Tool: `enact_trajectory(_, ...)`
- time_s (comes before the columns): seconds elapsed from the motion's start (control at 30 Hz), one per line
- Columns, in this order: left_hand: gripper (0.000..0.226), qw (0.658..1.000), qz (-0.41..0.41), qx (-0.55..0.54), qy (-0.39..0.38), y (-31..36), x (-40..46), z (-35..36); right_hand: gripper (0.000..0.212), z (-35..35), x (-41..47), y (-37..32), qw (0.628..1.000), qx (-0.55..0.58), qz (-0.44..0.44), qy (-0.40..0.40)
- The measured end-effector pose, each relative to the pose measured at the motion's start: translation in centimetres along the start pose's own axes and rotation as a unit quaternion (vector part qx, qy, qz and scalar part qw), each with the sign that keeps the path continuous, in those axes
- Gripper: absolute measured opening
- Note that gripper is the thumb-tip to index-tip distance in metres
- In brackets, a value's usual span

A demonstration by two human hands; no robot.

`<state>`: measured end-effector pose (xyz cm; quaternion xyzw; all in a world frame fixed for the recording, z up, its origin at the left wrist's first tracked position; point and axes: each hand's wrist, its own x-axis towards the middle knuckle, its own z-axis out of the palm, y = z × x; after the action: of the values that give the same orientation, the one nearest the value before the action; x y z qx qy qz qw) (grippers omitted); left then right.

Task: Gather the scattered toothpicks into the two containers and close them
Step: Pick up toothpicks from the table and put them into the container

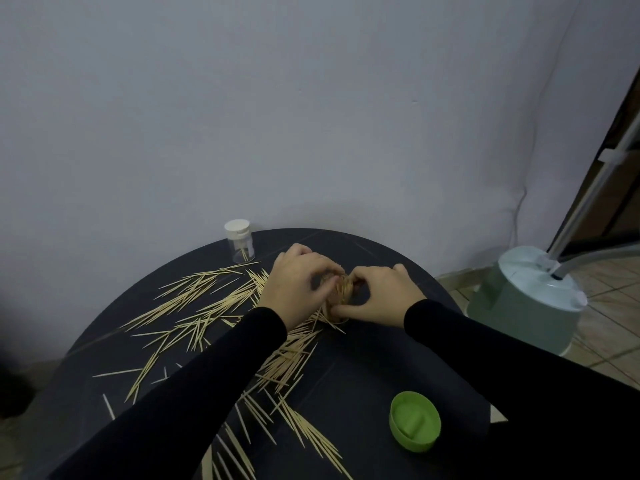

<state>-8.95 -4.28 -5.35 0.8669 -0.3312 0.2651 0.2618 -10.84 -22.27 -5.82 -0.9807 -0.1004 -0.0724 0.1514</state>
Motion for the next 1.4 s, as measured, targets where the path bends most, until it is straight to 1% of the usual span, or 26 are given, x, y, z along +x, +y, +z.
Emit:
enact_trajectory(0.1,0.028,0.999,-0.026,-0.019,0.013,-0.2,0.1,-0.1,0.049,0.1,0.1,0.1,1.000,0.003,0.011,-0.006)
enact_trajectory(0.13,0.028,1.000,-0.024,-0.016,0.011,-0.4,0.0,-0.1,0.049,0.1,0.1,0.1,1.000,0.003,0.014,-0.008)
enact_trajectory(0.2,0.023,1.000,-0.006,0.007,-0.003,-1.0,-0.3,0.0,0.051,0.2,0.1,0.1,1.000,0.002,0.019,-0.007)
enact_trajectory(0.27,0.029,0.999,0.012,0.013,-0.029,-1.4,-0.6,0.0,0.052,0.1,0.0,0.1,1.000,0.005,0.021,-0.003)
enact_trajectory(0.33,0.034,0.999,0.029,0.003,-0.028,-1.5,-0.8,0.1,0.054,0.1,0.1,0.1,1.000,0.009,0.023,-0.003)
enact_trajectory(0.37,0.033,1.000,0.026,0.003,-0.014,-1.5,-0.7,0.1,0.054,0.1,0.1,0.1,1.000,0.008,0.024,-0.004)
enact_trajectory(0.43,0.028,1.000,-0.017,0.014,0.011,-1.6,-0.6,0.2,0.054,0.1,0.1,0.1,1.000,0.003,0.027,-0.003)
enact_trajectory(0.47,0.026,0.999,-0.038,0.019,0.009,-1.6,-0.6,0.2,0.054,0.1,0.1,0.0,1.000,0.002,0.029,-0.002)
enact_trajectory(0.53,0.022,0.999,-0.041,0.013,-0.029,-2.0,-0.7,0.3,0.053,0.1,0.1,0.1,1.000,0.003,0.031,0.000)
enact_trajectory(0.6,0.021,0.997,-0.027,-0.023,-0.072,-2.1,-1.0,0.3,0.052,0.1,0.0,0.1,0.999,0.002,0.034,0.002)
enact_trajectory(0.67,0.023,0.996,-0.042,-0.052,-0.053,-2.0,-1.1,0.4,0.052,0.1,0.0,0.1,0.999,-0.009,0.040,0.010)
enact_trajectory(0.73,0.024,0.996,-0.080,-0.043,-0.021,-2.0,-0.9,0.5,0.054,0.1,0.0,0.2,0.998,-0.019,0.055,0.017)
enact_trajectory(0.77,0.022,0.995,-0.094,-0.030,-0.028,-2.1,-0.8,0.4,0.055,0.1,0.0,0.2,0.998,-0.020,0.062,0.018)
enact_trajectory(0.8,0.020,0.993,-0.101,-0.013,-0.060,-2.3,-0.8,0.3,0.055,0.1,0.0,0.3,0.997,-0.020,0.069,0.017)
enact_trajectory(0.83,0.019,0.988,-0.100,0.009,-0.115,-2.6,-0.8,0.2,0.056,0.1,0.1,0.3,0.997,-0.019,0.073,0.016)
enact_trajectory(0.9,0.023,0.968,-0.073,0.058,-0.233,-2.9,-1.0,0.1,0.056,0.0,0.2,0.4,0.997,-0.017,0.076,0.013)
enact_trajectory(0.93,0.027,0.958,-0.055,0.075,-0.271,-3.0,-1.2,0.2,0.056,0.0,0.1,0.3,0.997,-0.018,0.077,0.011)
enact_trajectory(0.97,0.032,0.951,-0.037,0.088,-0.293,-2.9,-1.3,0.3,0.056,0.0,0.1,0.3,0.997,-0.019,0.077,0.012)
enact_trajectory(1.03,0.036,0.947,0.000,0.111,-0.301,-2.7,-1.4,0.5,0.056,-0.1,0.0,0.3,0.997,-0.023,0.078,0.012)
enact_trajectory(1.13,0.033,0.950,0.043,0.126,-0.284,-2.5,-1.2,0.5,0.057,0.0,0.0,0.3,0.997,-0.023,0.079,0.012)
enact_trajectory(1.3,0.028,0.957,0.023,0.101,-0.269,-2.4,-1.1,0.6,0.056,0.0,0.1,0.4,0.997,-0.022,0.078,0.003)
enact_trajectory(1.4,0.030,0.949,0.036,0.125,-0.286,-2.5,-1.0,0.7,0.056,0.0,0.1,0.4,0.997,-0.023,0.079,0.005)
